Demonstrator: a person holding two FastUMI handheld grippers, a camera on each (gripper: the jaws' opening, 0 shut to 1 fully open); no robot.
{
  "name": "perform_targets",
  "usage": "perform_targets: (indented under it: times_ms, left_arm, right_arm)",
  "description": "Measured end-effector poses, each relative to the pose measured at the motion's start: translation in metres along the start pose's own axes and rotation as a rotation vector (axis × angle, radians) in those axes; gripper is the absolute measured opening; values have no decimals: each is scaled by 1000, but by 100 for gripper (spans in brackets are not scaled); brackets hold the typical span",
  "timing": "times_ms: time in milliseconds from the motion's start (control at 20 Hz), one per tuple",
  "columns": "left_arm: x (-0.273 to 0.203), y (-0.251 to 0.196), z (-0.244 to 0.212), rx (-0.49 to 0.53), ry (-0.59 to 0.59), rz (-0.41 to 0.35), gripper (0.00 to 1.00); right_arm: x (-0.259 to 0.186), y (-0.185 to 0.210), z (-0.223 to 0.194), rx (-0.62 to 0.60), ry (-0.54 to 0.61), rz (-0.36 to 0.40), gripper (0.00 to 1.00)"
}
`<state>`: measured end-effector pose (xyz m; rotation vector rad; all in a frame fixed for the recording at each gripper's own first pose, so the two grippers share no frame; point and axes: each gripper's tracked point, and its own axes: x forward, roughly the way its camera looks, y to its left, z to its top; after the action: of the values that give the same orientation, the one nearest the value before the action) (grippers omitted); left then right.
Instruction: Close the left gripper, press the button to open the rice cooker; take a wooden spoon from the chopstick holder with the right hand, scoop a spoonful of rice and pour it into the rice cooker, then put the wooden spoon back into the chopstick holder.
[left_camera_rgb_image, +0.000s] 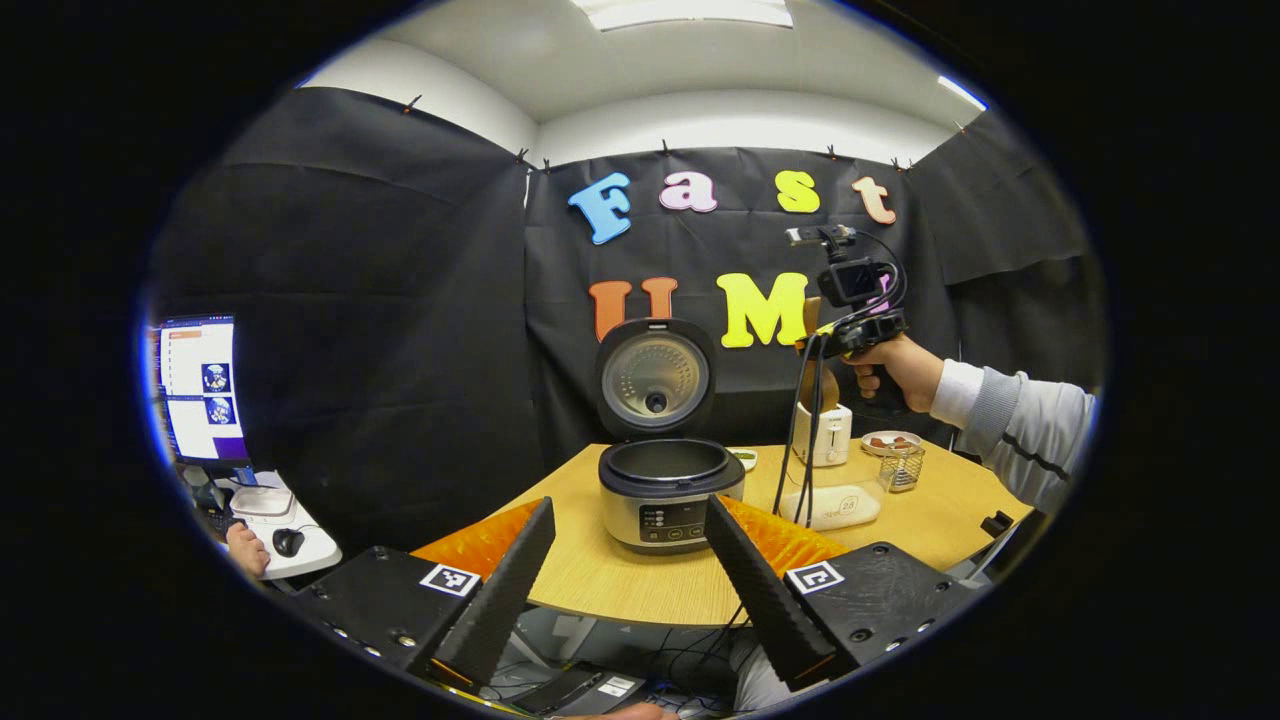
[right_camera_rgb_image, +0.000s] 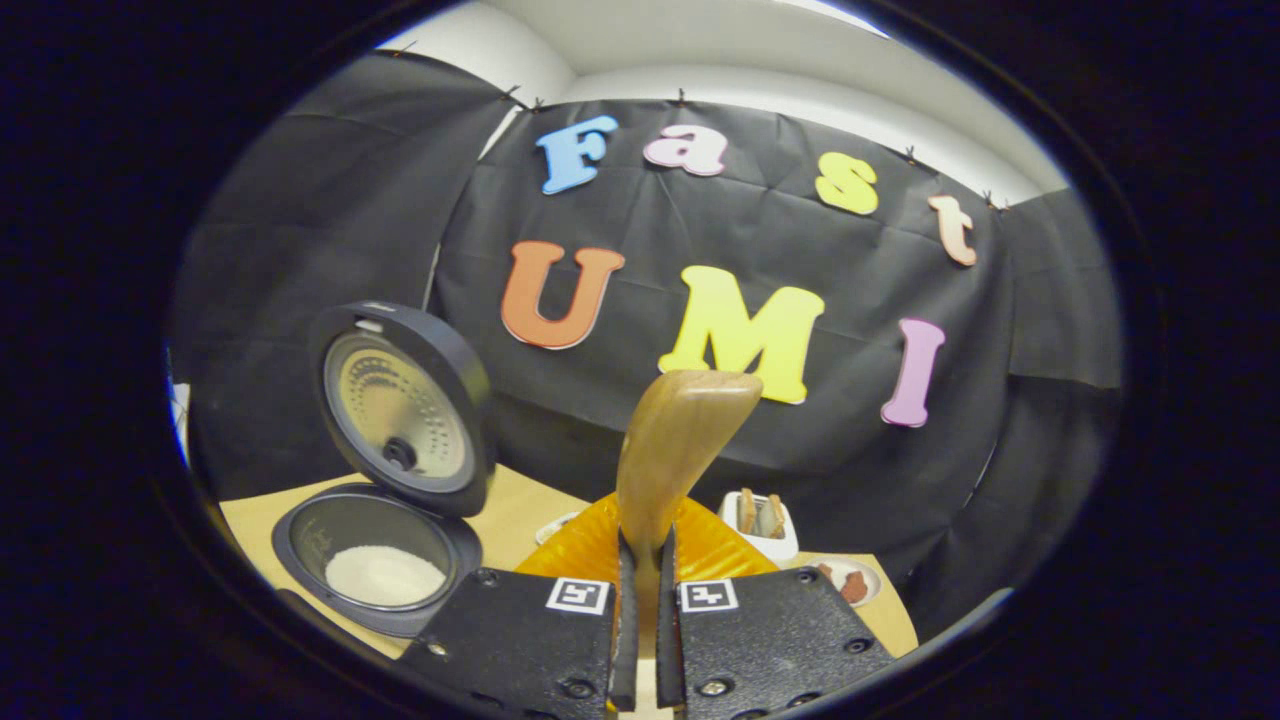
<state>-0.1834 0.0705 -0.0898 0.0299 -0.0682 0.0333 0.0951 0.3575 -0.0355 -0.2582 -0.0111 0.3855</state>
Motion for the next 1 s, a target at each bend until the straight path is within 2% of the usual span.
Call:
perform_targets:
  times_ms: [300,550,650,1000]
  left_arm:
    - [10,-24,11,-19,5,-20,96]
    - [15,-35,25,-42,-33,-27,96]
    - [18,-38,27,-56,-39,-23,96]
    - [28,-54,30,-42,-38,-38,95]
  right_arm:
    - [-5,-131,-15,76,26,-121,13]
    - [-13,-220,-31,95,13,-221,13]
    - [-13,-235,-45,115,32,-228,13]
    - [3,-239,-82,230,87,-174,13]
